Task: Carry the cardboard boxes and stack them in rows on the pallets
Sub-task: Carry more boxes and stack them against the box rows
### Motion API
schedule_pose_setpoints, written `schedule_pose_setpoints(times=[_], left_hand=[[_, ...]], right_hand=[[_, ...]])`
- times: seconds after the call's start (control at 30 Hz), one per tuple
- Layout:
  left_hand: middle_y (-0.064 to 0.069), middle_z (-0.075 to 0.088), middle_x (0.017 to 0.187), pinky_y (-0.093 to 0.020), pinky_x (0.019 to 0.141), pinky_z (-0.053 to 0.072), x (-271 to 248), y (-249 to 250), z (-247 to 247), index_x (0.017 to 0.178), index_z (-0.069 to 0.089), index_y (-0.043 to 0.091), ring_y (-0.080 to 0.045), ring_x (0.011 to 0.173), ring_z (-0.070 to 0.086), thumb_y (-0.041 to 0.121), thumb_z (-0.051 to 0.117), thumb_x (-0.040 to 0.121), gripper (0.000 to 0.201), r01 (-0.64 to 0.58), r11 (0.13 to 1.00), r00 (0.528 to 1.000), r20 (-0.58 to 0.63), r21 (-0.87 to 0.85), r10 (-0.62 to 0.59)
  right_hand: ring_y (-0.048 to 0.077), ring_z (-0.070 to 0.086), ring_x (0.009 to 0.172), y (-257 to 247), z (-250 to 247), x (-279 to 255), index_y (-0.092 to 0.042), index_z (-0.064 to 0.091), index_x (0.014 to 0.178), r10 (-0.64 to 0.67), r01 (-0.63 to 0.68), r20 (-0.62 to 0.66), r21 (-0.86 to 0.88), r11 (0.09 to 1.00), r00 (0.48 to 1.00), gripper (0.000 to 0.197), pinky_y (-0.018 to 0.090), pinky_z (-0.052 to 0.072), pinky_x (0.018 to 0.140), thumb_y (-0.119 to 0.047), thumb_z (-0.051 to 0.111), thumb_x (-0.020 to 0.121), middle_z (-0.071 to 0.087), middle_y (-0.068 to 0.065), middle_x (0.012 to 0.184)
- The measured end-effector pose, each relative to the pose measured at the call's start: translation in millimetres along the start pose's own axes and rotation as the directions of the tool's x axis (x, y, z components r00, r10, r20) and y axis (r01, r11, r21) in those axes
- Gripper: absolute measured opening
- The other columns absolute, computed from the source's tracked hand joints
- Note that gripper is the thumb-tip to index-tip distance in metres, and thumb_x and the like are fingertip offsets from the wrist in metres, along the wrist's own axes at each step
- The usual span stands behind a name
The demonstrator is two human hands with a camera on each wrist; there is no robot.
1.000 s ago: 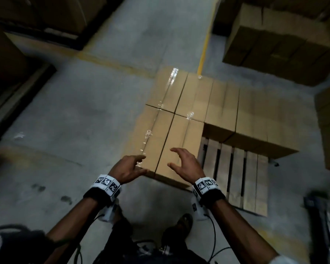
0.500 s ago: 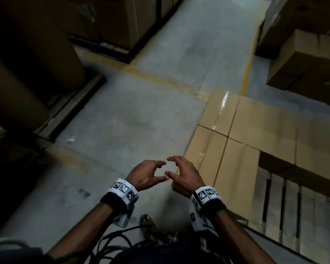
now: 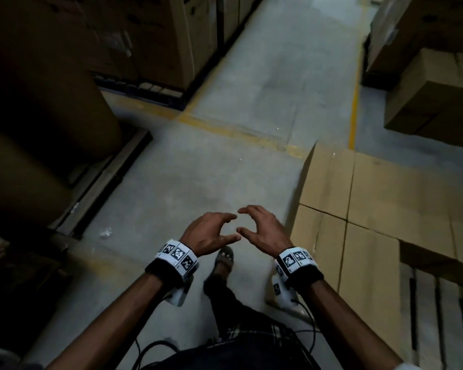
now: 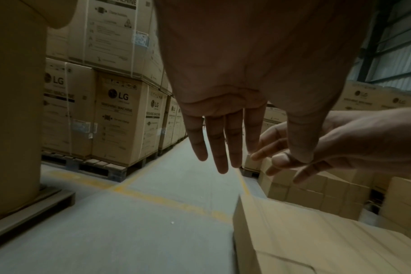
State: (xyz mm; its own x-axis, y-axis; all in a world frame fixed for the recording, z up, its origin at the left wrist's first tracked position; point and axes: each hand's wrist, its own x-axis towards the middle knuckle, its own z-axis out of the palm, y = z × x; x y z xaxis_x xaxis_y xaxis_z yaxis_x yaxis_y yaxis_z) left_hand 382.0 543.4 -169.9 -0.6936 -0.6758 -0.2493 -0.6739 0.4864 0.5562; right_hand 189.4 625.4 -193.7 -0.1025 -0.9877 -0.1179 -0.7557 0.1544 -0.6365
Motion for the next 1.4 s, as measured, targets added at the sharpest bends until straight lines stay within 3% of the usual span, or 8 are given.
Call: schedule_pose_setpoints(times=[0.23, 0.4, 0.5, 0.77, 0.9, 1.1, 1.4], left_hand=[[0.003, 0.068, 0.130, -0.035, 0.093, 0.054, 131.6, -32.9, -83.4, 0.140, 0.060, 0.028, -0.015, 0.108, 0.067, 0.065, 0.070, 0.084, 0.067, 0.104, 0.994, 0.991, -0.083, -0.036, -0.107], [0.005, 0.068, 0.131, -0.034, 0.094, 0.054, 227.8, -44.3, -130.6, 0.136, 0.062, 0.029, -0.015, 0.115, 0.066, 0.061, 0.072, 0.085, 0.061, 0.076, 0.997, 0.989, -0.129, 0.012, -0.074], [0.005, 0.070, 0.128, -0.037, 0.092, 0.056, 286.8, -40.8, -149.3, 0.133, 0.064, 0.030, -0.015, 0.109, 0.068, 0.062, 0.073, 0.083, 0.060, 0.041, 0.999, 0.991, -0.129, -0.027, -0.044], [0.006, 0.068, 0.132, -0.038, 0.094, 0.055, 482.4, -15.9, -174.5, 0.135, 0.063, 0.031, -0.016, 0.117, 0.065, 0.066, 0.069, 0.084, 0.061, -0.109, 0.994, 0.994, -0.016, 0.009, 0.109], [0.006, 0.068, 0.132, -0.039, 0.094, 0.055, 591.2, -6.4, -191.7, 0.134, 0.062, 0.033, -0.015, 0.117, 0.065, 0.069, 0.068, 0.083, 0.063, -0.166, 0.986, 0.986, 0.026, -0.002, 0.166], [0.004, 0.069, 0.129, -0.036, 0.094, 0.053, 777.0, 45.8, -237.1, 0.136, 0.062, 0.031, -0.018, 0.116, 0.065, 0.059, 0.071, 0.086, 0.058, -0.281, 0.960, 0.952, 0.125, -0.008, 0.280], [0.005, 0.068, 0.132, -0.038, 0.092, 0.054, 985.5, 139.8, -242.1, 0.137, 0.061, 0.030, -0.017, 0.116, 0.065, 0.062, 0.068, 0.087, 0.059, -0.452, 0.891, 0.860, 0.282, 0.035, 0.425]], right_hand=[[0.017, 0.059, 0.122, 14.8, -26.7, 149.9, -0.034, 0.058, 0.136, 0.092, -0.080, -0.115, 0.102, 0.992, 0.989, 0.049, 0.037, 0.051, 0.097, -0.045, 0.071, 0.091, 0.054, -0.007, 0.143], [0.018, 0.058, 0.122, 28.1, -64.2, 235.5, -0.033, 0.058, 0.137, 0.118, -0.104, -0.156, 0.099, 0.990, 0.981, 0.049, 0.037, 0.050, 0.099, -0.046, 0.070, 0.092, 0.054, -0.006, 0.145], [0.017, 0.057, 0.124, 42.9, -90.9, 274.7, -0.033, 0.058, 0.137, 0.123, -0.106, -0.187, 0.101, 0.989, 0.975, 0.047, 0.036, 0.049, 0.100, -0.045, 0.069, 0.093, 0.054, -0.006, 0.145], [0.016, 0.053, 0.131, 121.9, -165.9, 401.6, -0.032, 0.058, 0.137, 0.232, -0.211, -0.299, 0.103, 0.972, 0.926, 0.049, 0.037, 0.047, 0.101, -0.050, 0.068, 0.093, 0.054, -0.006, 0.144], [0.019, 0.057, 0.124, 166.6, -211.6, 474.3, -0.031, 0.060, 0.134, 0.288, -0.260, -0.325, 0.127, 0.957, 0.901, 0.048, 0.041, 0.051, 0.098, -0.052, 0.068, 0.091, 0.057, -0.005, 0.139], [0.018, 0.062, 0.114, 232.6, -311.7, 573.9, -0.026, 0.065, 0.130, 0.404, -0.329, -0.428, 0.241, 0.913, 0.809, 0.045, 0.036, 0.051, 0.095, -0.042, 0.074, 0.088, 0.062, -0.005, 0.133], [0.016, 0.063, 0.113, 354.9, -414.6, 653.3, -0.029, 0.065, 0.128, 0.604, -0.468, -0.501, 0.382, 0.797, 0.620, 0.043, 0.038, 0.054, 0.093, -0.038, 0.077, 0.088, 0.062, -0.007, 0.133]])
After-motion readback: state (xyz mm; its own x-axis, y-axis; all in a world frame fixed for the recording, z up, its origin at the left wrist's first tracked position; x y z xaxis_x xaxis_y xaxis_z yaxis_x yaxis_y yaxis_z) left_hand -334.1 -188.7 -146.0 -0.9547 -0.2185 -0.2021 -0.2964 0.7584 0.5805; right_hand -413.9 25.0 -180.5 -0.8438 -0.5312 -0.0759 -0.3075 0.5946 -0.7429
